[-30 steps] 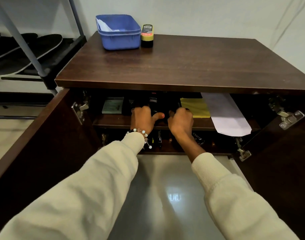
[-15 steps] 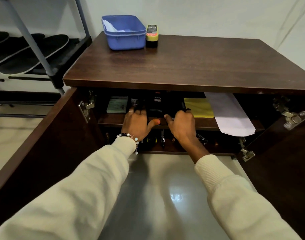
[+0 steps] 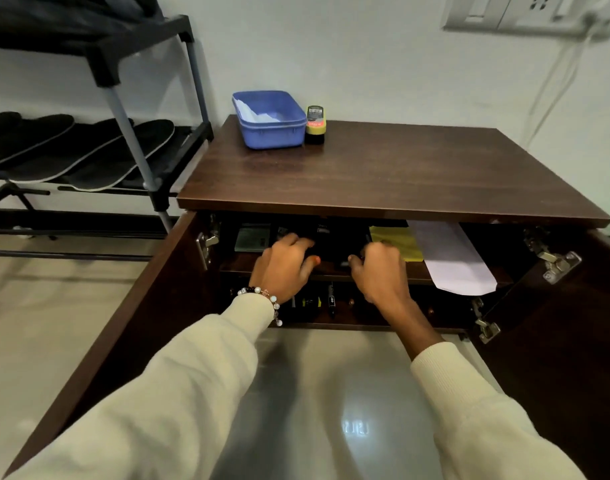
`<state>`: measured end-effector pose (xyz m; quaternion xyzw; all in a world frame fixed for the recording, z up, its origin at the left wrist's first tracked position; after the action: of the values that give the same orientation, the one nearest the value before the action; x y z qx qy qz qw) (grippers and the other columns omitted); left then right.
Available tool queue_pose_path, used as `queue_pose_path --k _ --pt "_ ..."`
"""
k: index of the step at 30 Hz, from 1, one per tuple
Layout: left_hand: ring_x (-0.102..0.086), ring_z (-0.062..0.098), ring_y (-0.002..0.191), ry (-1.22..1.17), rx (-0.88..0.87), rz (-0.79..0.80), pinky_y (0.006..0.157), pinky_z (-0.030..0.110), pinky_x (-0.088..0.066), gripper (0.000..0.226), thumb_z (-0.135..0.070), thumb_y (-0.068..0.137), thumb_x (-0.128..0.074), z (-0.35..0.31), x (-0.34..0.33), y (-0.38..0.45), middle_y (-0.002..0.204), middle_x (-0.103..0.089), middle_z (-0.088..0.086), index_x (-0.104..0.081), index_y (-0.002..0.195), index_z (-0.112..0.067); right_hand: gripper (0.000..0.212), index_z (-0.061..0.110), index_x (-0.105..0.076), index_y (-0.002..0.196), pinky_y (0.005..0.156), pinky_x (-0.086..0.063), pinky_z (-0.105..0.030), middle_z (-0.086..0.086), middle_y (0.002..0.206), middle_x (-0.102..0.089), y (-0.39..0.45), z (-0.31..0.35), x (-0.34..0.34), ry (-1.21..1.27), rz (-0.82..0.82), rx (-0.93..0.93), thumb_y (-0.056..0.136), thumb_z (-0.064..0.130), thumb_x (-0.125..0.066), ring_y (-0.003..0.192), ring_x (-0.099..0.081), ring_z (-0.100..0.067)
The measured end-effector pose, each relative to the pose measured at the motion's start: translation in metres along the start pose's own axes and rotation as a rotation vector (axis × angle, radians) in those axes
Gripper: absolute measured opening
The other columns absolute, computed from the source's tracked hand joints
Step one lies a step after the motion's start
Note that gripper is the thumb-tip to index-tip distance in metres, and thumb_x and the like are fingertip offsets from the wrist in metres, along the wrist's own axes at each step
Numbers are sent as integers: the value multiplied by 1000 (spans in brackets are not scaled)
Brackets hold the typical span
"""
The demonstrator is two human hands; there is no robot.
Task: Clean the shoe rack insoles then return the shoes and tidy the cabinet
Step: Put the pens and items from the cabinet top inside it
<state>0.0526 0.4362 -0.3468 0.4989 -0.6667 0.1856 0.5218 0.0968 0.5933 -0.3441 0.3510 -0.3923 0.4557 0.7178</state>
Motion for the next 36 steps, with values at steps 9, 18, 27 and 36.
queue_pose_path --k 9,18,27,36 --pt "-59 18 58 -352 -7 -592 62 32 -47 23 -28 92 -60 -22 139 16 66 -67 3 -71 83 -11 26 11 -67 67 47 -46 -22 -3 58 -65 42 71 130 635 -121 56 88 27 -65 46 -57 -11" --pt "-65 26 99 -254 361 -428 94 34 -48 19 -19 89 -58 52 143 77 104 -71 8 -69 105 -14 63 14 -31 145 107 -33 -38 -20 142 -41 160 115 60 24 102 221 89 15 -58 130 -40 -37" --pt "-65 22 94 -210 379 -428 89 38 -54 19 -23 91 -58 60 139 94 103 -70 4 -69 105 -18 66 37 -21 146 107 -32 -49 -21 142 -28 214 126 32 -165 255 269 89 18 -49 129 -30 -46" --pt "-63 22 92 -182 337 -445 83 28 -48 17 -24 91 -58 47 139 87 100 -71 4 -70 102 -19 35 15 -52 120 88 -43 -39 -19 122 -56 180 108 74 -14 -84 261 89 29 -60 112 -50 -35"
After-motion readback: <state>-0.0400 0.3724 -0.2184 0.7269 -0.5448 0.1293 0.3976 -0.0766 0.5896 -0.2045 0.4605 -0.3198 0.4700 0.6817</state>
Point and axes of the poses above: each hand's wrist, its own y-axis towards the middle knuckle, its own x-axis out of the back of the hand, z = x × y, the point moved 8 cm from there along y, towards the middle knuckle
